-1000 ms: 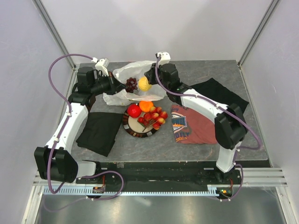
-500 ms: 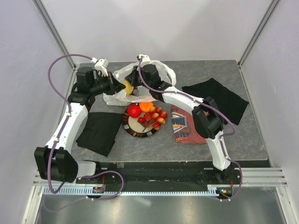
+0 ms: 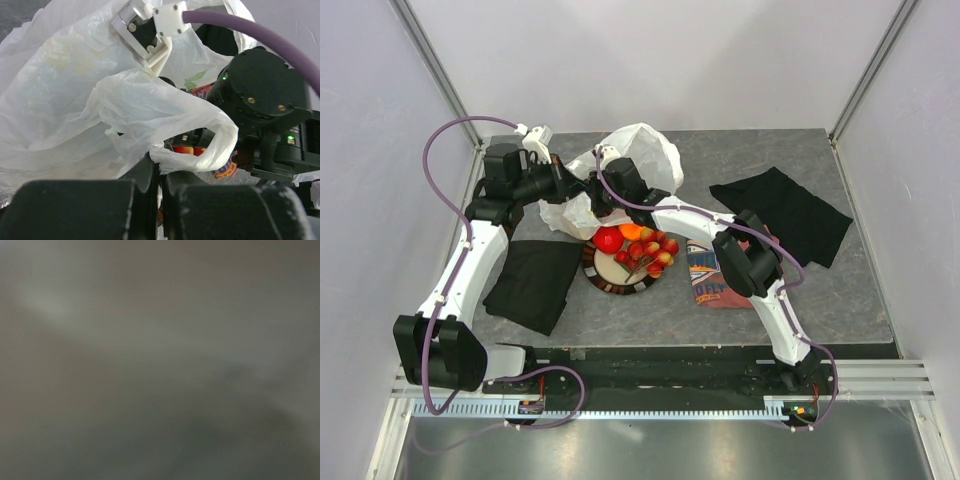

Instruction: Place the fruits into the plastic bag

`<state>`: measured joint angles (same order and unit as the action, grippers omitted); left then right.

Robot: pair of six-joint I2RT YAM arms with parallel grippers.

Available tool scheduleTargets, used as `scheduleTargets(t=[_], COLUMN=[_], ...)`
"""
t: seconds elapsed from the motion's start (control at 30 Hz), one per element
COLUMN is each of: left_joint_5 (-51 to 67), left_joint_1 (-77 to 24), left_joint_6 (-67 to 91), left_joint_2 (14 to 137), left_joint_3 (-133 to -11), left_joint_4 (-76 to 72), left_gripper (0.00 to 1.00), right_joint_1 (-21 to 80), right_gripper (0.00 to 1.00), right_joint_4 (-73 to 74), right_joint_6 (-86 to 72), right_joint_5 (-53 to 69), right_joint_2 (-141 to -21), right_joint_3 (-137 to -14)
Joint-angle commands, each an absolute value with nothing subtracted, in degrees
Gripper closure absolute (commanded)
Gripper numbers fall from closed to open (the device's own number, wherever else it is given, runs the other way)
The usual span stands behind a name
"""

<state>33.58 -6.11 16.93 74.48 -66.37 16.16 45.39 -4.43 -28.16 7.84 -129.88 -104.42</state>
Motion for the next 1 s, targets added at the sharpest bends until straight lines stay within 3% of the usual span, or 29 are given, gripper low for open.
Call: scheduleTargets(t=[0.0,0.17,0.23,0.47,0.73,0.83,0.97], left_joint_5=[35.1,35.0,35.0,35.2,35.3,35.3,35.5], left_joint_1=[-5.8,-5.6,-5.5,-5.3,-5.2,-5.1,-5.1], left_joint_6=[18.1,18.1,18.1,18.1,18.3,18.3,18.3], left_joint_2=[74.3,74.3,74.3,74.2,74.4,74.4,74.2], left_joint_3=[-67.9,-67.9,-67.9,-67.9,-68.0,-67.9,-68.0], left_joint_4=[15.3,15.3,15.2,15.2,15.3,15.3,15.3], left_gripper=[0.99,0.98,0.98,0.99,0.99,0.98,0.98], right_joint_1=[45.2,45.2,45.2,45.2,45.1,45.0,44.6], right_gripper=[1.00,1.00,0.96,0.69,0.49,0.35,0.24], right_joint_4=[-2.3,-1.0,-0.9,-1.2,-2.6,-3.9,-4.4], right_joint_6=[-27.9,-27.8,-27.7,-27.4,-28.4,-28.7,-28.7], right_joint_5=[7.8,6.7,6.6,6.7,7.5,8.3,8.5], right_joint_2=[-131.7,-132.2,-132.0,-130.6,-129.9,-128.8,-128.1], right_joint_3=[-106.0,-106.2,-106.0,-105.6,-104.7,-104.1,-103.9])
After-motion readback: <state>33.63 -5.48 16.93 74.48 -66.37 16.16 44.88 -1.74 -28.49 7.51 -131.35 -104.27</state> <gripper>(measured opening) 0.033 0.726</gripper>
